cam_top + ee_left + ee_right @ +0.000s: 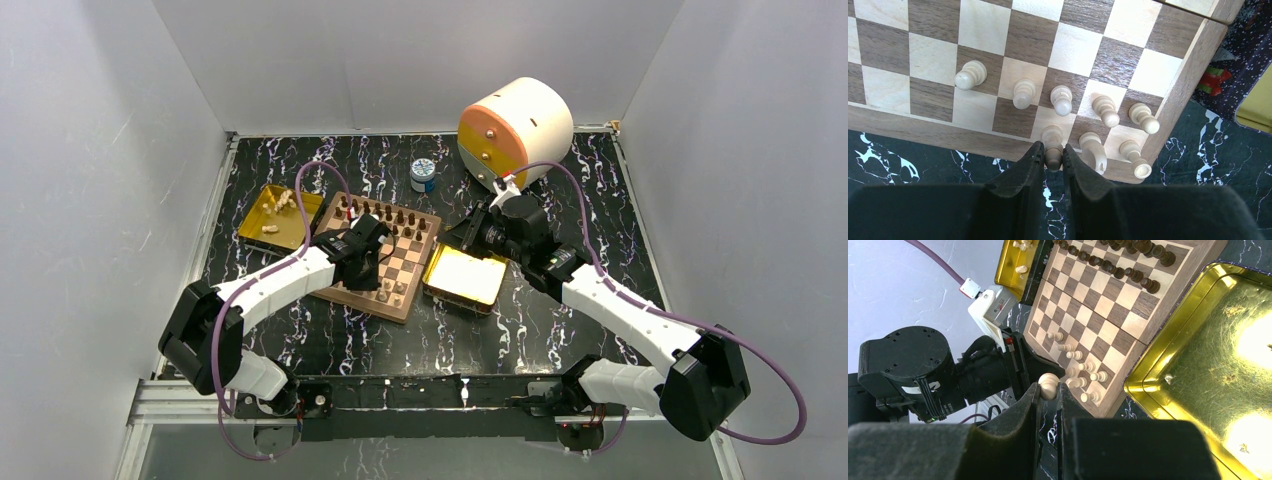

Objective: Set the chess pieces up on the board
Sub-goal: Place the chess piece on the chessboard.

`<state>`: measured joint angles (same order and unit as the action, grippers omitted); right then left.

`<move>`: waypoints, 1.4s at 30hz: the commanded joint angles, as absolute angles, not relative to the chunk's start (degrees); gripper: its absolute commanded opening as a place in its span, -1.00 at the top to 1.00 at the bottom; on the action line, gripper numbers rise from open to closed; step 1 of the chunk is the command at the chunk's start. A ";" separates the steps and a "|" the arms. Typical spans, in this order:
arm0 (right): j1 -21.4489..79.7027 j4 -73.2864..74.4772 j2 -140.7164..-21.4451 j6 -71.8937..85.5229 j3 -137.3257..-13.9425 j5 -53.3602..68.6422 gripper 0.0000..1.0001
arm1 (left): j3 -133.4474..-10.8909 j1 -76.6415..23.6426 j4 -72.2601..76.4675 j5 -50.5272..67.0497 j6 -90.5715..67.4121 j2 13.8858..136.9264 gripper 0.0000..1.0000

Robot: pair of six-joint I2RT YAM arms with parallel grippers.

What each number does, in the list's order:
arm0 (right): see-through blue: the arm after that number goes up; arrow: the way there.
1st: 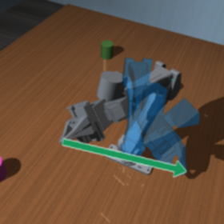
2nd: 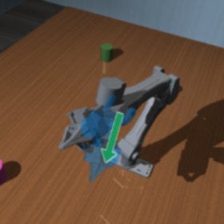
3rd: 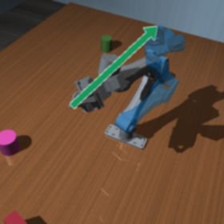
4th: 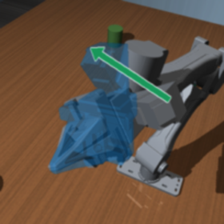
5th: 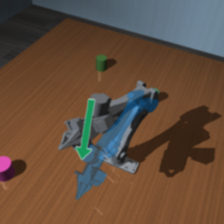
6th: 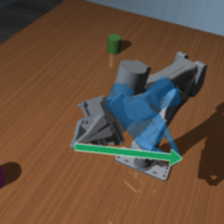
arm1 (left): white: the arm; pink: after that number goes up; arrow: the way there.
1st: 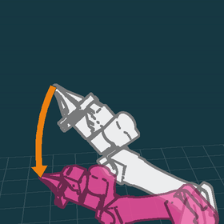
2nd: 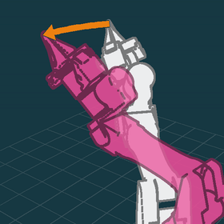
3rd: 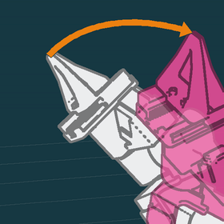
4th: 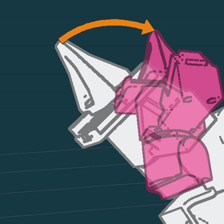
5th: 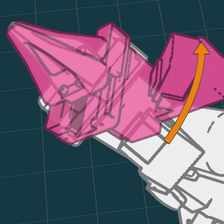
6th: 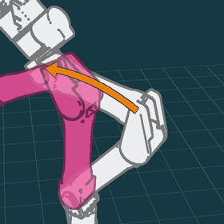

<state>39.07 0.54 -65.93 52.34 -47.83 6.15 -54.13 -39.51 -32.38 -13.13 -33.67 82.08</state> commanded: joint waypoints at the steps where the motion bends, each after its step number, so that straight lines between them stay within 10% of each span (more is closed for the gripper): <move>1: 39.02 -0.50 -63.98 52.25 -47.56 5.61 0.69 | -55.54 -39.81 -33.53 -14.24 -33.83 81.04 0.70; 22: 39.10 -0.35 -63.63 52.58 -47.39 5.88 0.68 | -55.33 -39.81 -32.00 -14.16 -32.78 80.60 0.79; 42: 39.82 4.34 -67.33 50.36 -51.71 5.58 0.68 | -61.77 -39.09 -34.93 -13.42 -33.69 78.85 0.36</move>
<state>39.09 3.29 -65.87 52.21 -47.55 6.17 -57.84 -39.51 -33.30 -13.08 -33.23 81.82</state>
